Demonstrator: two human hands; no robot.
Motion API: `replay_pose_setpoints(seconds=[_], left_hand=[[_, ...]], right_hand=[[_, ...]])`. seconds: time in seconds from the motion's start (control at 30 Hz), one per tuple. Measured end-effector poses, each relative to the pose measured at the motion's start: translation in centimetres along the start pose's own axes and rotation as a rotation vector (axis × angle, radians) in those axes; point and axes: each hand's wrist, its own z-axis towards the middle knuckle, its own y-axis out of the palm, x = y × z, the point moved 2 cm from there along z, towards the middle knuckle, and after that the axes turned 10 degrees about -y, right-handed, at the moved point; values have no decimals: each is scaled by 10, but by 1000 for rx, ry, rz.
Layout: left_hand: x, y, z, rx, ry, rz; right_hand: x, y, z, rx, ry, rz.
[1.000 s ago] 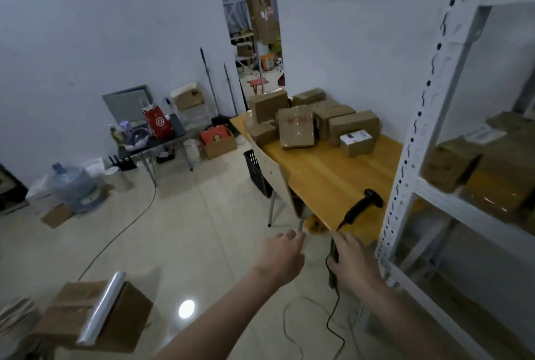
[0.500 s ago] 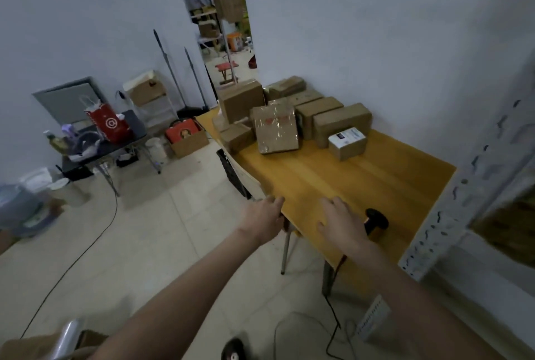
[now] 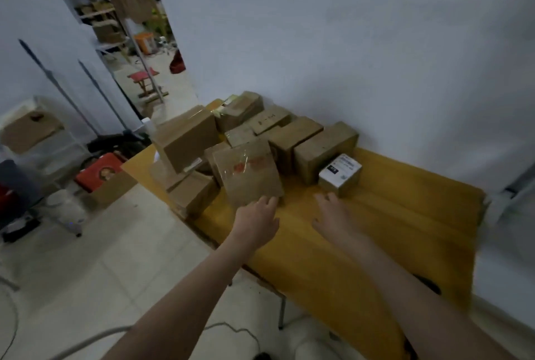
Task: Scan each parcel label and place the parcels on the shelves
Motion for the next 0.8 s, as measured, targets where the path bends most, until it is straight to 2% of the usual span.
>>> replay_pose_setpoints(seconds=[0.17, 0.37, 0.63, 0.8], left_hand=[[6, 18, 87, -46, 168, -22], [61, 42, 165, -78, 305, -73], [128, 78, 246, -154, 336, -84], [141, 98, 272, -216, 297, -86]], right_hand=[[35, 8, 51, 104, 197, 12], [89, 17, 96, 134, 399, 64], [155, 48, 138, 85, 444, 238], [175, 66, 155, 182, 436, 552]])
